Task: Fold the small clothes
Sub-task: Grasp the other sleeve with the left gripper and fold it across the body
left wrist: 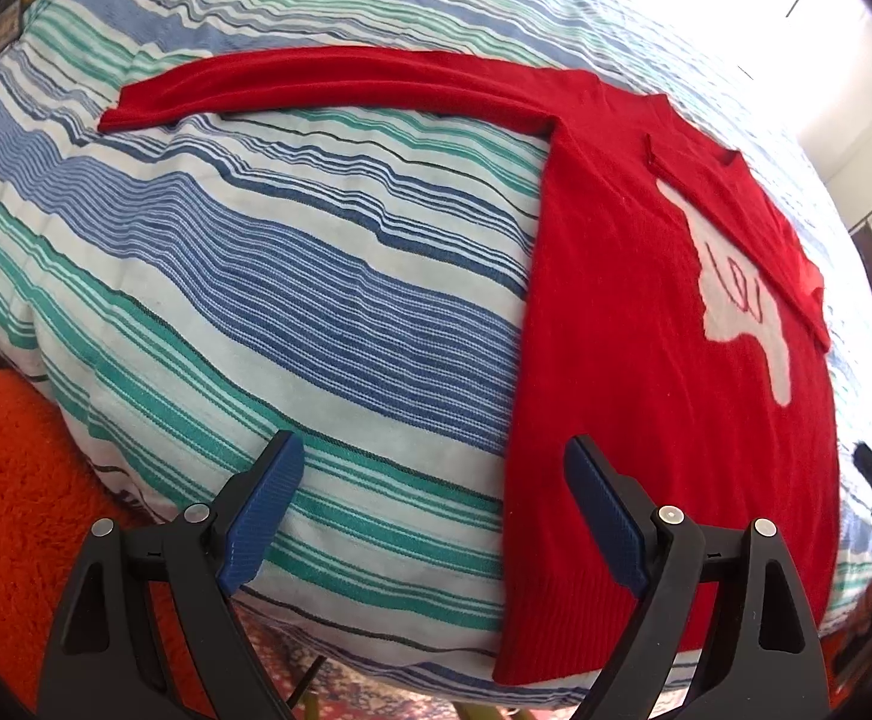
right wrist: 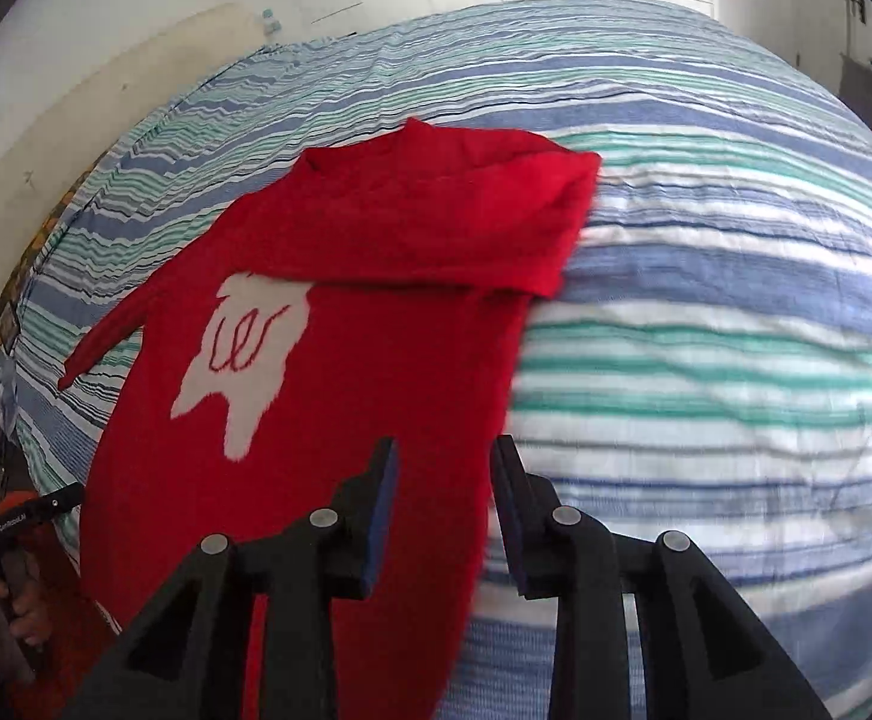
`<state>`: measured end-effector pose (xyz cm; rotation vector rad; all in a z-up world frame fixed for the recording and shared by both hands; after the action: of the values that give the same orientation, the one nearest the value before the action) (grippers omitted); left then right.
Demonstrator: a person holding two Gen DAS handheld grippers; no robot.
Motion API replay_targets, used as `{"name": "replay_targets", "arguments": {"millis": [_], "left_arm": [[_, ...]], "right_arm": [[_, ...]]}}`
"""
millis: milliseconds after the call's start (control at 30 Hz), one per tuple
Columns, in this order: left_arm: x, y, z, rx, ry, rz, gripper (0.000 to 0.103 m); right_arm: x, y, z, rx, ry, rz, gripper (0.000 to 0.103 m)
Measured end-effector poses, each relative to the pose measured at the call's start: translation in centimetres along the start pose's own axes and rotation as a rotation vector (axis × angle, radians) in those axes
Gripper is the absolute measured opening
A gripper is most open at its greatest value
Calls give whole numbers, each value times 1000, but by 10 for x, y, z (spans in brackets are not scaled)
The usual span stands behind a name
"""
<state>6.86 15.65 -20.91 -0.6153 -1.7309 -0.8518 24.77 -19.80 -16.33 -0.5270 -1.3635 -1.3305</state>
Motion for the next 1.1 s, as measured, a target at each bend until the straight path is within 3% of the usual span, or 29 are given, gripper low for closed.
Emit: {"name": "replay_targets", "arguments": {"millis": [67,133,167,200,233,367,467,567,667,767,867,933,967,1000,1033,1067,1100], "left_arm": [[0,0,-1,0,1,-1,90],[2,2,0,12,-20,-6,90],[3,3,0,20,-39,-5,90],[5,4,1,34,-70,-1,90],[6,5,2,50,-103,4,90],[20,17,10,133,-241,13,90],[41,56,34,219,-321,-67,90],[47,98,77,352,-355,-132,90],[26,132,136,514,-339,-155,89],[-5,146,183,654,-302,-121,86],[-25,155,210,744,-318,-121,80],[-27,164,218,783,-320,-154,75],[-27,170,221,800,-317,-171,65],[-28,174,224,813,-314,-181,44],[-30,178,226,814,-304,-179,31],[-30,182,226,799,-271,-176,5],[-25,186,224,767,-214,-185,3]], "right_arm": [[16,-18,-8,-26,-31,-49,32],[31,-34,-17,-50,-76,-88,44],[35,-40,-23,-73,-94,-101,70],[38,-45,-30,-99,-107,-109,89],[40,-48,-36,-123,-114,-112,92],[43,-47,-49,-171,-120,-111,92],[40,-50,-48,-162,-119,-105,92],[33,-52,-47,-160,-106,-89,92],[32,-53,-46,-161,-105,-89,92],[31,-53,-49,-176,-110,-95,92],[29,-53,-52,-192,-115,-91,92],[25,-53,-53,-195,-120,-79,92],[22,-54,-53,-193,-122,-70,92],[20,-53,-52,-190,-125,-63,92],[18,-53,-51,-186,-127,-58,92],[15,-53,-50,-182,-128,-55,92],[14,-52,-48,-176,-126,-53,92]]}}
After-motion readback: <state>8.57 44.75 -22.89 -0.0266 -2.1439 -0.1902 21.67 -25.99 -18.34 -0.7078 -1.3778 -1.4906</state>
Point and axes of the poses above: each gripper's, at about its wrist camera, not at the fingertips, and x roughly against the way its jaws point, z to its left, y to its top, the point moved 6 cm from there along -x, roughly the way its jaws point, and after that the axes turned 7 degrees about z, right-handed, at the moved point
